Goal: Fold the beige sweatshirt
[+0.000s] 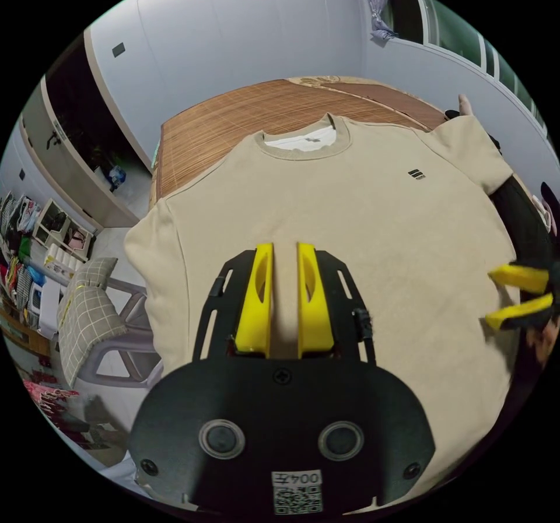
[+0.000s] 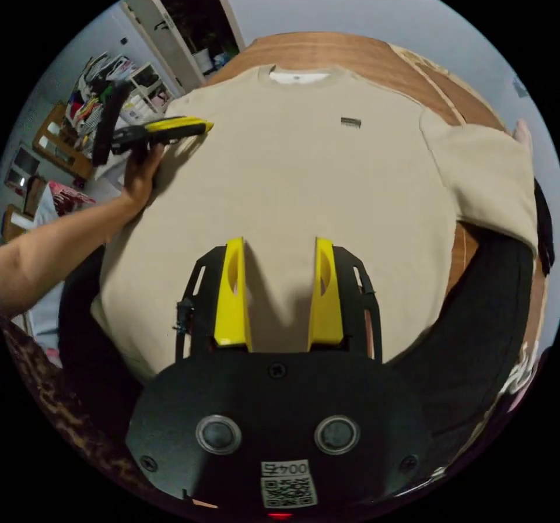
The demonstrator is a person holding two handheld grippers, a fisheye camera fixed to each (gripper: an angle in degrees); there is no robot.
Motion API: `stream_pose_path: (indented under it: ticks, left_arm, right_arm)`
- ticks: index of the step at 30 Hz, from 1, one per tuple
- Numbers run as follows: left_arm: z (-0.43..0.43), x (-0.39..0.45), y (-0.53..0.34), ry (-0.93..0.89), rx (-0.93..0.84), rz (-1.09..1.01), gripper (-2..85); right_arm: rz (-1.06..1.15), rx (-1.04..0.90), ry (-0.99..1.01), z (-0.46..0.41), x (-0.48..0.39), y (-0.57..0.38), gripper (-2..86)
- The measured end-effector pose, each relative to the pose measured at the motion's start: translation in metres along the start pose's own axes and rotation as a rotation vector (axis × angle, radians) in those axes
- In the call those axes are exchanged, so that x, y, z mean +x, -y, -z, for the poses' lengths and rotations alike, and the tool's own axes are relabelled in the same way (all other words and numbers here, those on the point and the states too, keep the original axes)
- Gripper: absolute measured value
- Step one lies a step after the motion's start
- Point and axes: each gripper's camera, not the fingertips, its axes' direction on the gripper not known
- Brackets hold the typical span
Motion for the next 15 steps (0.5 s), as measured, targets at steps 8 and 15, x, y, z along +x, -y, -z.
stream_pose_path:
  ticks: [8, 15]
  left_arm:
    - [0.006, -0.004, 0.006, -0.008, -0.040, -0.018, 6.6]
    - [0.013, -0.024, 0.008, -0.072, -0.063, 0.052, 5.3]
  right_arm:
    - [-0.020, 0.142, -0.091, -0.002, -0.003, -0.031, 12.3]
    - [-0.002, 0.147, -0.110, 0.002, -0.004, -0.041, 12.4]
